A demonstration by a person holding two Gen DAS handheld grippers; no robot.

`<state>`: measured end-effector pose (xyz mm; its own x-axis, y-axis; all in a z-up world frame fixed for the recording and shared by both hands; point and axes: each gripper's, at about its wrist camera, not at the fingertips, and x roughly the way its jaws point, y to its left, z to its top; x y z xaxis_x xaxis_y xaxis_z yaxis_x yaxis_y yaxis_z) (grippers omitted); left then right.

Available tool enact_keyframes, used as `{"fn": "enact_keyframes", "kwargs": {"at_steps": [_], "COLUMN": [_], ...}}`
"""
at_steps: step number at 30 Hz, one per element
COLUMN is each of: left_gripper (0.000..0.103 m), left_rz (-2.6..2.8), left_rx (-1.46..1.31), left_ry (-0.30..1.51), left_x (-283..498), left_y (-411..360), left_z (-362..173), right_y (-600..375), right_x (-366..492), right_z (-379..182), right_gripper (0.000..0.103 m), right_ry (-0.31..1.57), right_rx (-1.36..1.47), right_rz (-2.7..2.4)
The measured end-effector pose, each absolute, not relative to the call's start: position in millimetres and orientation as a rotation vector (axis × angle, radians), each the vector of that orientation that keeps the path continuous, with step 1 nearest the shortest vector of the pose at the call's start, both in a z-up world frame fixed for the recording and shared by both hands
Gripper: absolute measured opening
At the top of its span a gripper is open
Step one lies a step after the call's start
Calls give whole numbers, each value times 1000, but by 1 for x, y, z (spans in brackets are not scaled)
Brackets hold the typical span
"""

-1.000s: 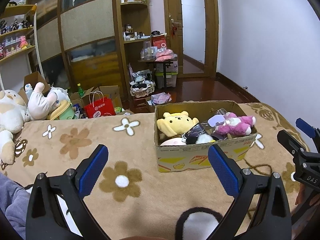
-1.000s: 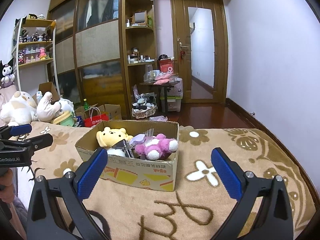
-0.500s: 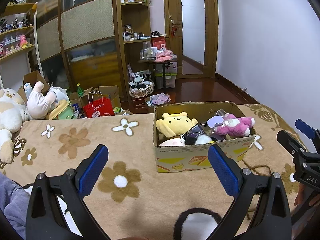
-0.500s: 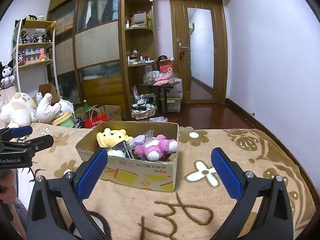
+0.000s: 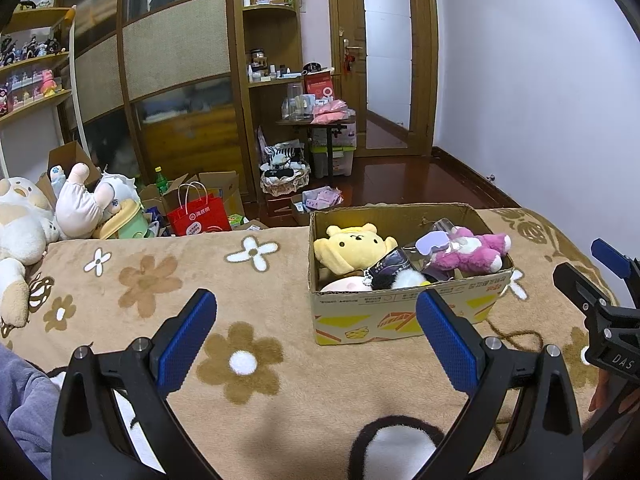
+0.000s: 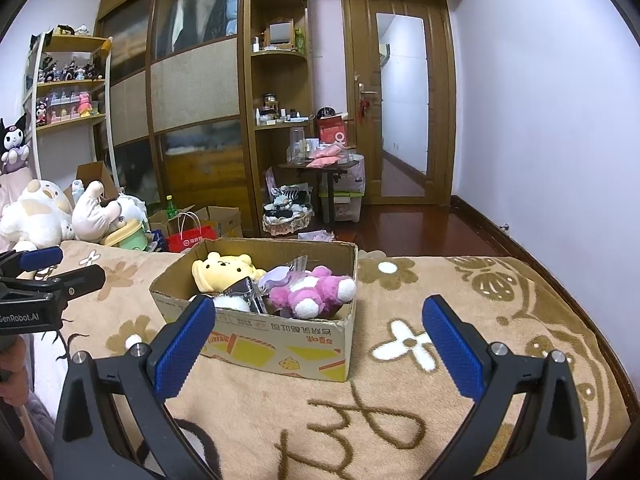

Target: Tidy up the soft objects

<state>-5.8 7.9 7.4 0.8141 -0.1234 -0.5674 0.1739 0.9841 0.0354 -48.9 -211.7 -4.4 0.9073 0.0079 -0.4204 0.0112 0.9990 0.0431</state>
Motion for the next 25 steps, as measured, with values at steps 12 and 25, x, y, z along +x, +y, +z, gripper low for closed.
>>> {"fn": "enact_keyframes", "kwargs": {"at_steps": [12, 25], "left_gripper": [99, 99], "left_rz": [-158, -158], "left_rx": [86, 87], "left_ry": [600, 601], "left_x": [-6, -6], "left_y": [7, 7], "left_z": [7, 7], "right_y": [-213, -215], "right_x": [-50, -49], "right_z": [-12, -12], "right_gripper": [103, 103], "right_ry": [440, 443], "right_rx": [39, 39], "right_rz": [-4, -6]}}
